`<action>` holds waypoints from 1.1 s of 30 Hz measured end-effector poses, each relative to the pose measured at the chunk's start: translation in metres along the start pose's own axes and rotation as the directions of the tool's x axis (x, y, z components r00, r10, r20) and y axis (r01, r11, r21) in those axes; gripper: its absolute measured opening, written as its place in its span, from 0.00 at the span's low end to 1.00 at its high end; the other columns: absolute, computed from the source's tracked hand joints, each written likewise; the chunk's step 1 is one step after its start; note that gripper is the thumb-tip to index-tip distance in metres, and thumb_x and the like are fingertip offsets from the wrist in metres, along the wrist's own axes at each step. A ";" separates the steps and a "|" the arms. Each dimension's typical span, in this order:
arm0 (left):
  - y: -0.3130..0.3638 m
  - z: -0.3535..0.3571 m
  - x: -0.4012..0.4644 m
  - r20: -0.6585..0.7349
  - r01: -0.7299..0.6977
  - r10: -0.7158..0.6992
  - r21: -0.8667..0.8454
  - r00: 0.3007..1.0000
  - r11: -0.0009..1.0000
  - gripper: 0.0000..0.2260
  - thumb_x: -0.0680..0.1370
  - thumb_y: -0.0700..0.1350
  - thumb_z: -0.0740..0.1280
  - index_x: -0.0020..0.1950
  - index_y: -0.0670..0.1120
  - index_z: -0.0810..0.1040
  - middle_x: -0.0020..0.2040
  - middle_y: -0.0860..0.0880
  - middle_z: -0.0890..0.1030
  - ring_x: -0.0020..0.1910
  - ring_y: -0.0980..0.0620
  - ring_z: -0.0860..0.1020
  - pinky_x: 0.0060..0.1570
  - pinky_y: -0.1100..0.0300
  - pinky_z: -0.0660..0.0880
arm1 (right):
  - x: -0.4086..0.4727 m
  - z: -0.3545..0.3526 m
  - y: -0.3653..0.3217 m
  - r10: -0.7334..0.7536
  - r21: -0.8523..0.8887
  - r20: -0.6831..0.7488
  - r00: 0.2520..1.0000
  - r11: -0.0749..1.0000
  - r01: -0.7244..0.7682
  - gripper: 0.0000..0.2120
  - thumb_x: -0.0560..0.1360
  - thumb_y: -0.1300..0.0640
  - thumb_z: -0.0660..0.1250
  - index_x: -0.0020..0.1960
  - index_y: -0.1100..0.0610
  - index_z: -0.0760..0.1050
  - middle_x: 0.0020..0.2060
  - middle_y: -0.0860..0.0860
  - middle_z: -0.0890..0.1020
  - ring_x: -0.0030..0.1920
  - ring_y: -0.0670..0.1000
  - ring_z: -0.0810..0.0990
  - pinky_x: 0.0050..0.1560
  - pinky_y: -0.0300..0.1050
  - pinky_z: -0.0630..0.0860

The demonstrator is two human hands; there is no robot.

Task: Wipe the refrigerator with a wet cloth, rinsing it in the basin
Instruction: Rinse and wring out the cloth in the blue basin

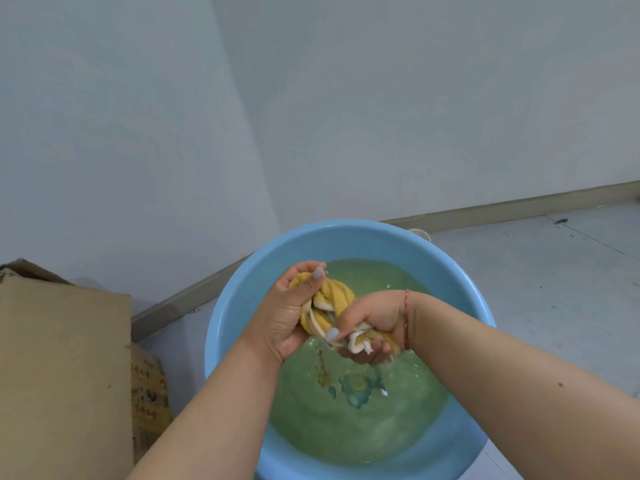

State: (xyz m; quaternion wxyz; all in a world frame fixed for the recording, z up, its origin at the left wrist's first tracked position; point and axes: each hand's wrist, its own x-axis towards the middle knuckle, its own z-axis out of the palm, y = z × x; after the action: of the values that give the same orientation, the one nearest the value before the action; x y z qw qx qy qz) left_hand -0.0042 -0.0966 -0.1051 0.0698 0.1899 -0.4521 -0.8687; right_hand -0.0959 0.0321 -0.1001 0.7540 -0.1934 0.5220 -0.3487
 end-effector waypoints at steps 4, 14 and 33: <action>-0.008 0.002 0.007 -0.214 0.019 0.004 0.104 0.977 0.994 0.10 0.69 0.39 0.73 0.39 0.46 0.72 0.28 0.48 0.74 0.26 0.52 0.74 0.30 0.60 0.75 | 0.001 0.019 -0.011 -0.078 -0.492 -0.496 0.865 0.846 -0.206 0.09 0.70 0.54 0.72 0.35 0.55 0.74 0.28 0.52 0.75 0.24 0.50 0.68 0.26 0.35 0.65; -0.042 -0.010 0.035 -0.650 0.185 -0.073 0.106 0.757 0.977 0.03 0.79 0.36 0.64 0.51 0.40 0.71 0.36 0.43 0.72 0.32 0.47 0.73 0.42 0.51 0.75 | 0.034 0.028 0.011 -0.587 -0.800 -0.579 0.566 0.273 -0.535 0.14 0.73 0.59 0.64 0.58 0.54 0.68 0.50 0.52 0.79 0.49 0.57 0.80 0.41 0.46 0.72; -0.026 0.036 0.011 -0.519 0.009 -0.161 -0.282 0.839 0.959 0.14 0.82 0.53 0.58 0.43 0.45 0.69 0.38 0.45 0.74 0.34 0.48 0.78 0.37 0.55 0.77 | 0.028 0.022 -0.021 -0.351 -0.036 -0.921 0.171 0.512 0.858 0.16 0.69 0.67 0.73 0.37 0.54 0.66 0.26 0.53 0.75 0.30 0.52 0.73 0.33 0.43 0.70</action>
State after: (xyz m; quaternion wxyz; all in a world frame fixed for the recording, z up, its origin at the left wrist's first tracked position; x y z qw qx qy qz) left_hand -0.0270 -0.0574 -0.1099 0.1796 0.4341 -0.2838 -0.8359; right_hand -0.0763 -0.0039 -0.0961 0.1916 0.0076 0.5716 -0.7978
